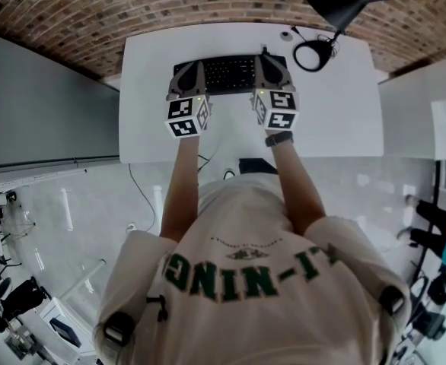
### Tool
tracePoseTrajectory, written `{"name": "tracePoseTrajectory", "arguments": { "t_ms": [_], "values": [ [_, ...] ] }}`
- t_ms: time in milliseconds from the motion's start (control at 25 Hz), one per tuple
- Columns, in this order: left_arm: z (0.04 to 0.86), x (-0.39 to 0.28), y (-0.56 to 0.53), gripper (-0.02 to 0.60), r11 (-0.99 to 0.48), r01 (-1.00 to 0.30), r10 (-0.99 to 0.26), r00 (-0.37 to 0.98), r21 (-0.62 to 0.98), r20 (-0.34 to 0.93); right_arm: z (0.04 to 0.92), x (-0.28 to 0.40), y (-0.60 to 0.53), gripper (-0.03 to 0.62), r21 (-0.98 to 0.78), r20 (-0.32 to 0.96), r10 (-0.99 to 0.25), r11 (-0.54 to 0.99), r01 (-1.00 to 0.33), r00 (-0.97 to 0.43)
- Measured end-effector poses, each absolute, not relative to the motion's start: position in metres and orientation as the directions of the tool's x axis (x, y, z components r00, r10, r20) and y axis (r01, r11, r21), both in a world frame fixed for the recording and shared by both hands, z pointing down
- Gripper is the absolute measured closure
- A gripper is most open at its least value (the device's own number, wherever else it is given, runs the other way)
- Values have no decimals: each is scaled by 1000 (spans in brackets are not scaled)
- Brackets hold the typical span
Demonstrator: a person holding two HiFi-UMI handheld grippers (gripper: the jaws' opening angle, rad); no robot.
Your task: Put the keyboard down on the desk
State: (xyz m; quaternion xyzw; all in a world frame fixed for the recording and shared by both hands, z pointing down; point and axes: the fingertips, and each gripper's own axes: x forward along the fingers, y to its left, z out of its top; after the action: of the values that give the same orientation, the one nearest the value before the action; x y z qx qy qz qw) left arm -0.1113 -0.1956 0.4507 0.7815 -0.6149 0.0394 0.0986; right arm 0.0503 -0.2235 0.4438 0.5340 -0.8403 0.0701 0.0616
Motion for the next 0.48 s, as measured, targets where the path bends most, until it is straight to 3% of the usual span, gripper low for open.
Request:
{"name": "tracePoseTrajectory", "arguments": {
  "t_ms": [480],
  "values": [
    [442,-100,-202,581,-247,-948,-950,278,201,142,449,59,-231,589,-134,189,-873,430,-893,-449]
  ]
}}
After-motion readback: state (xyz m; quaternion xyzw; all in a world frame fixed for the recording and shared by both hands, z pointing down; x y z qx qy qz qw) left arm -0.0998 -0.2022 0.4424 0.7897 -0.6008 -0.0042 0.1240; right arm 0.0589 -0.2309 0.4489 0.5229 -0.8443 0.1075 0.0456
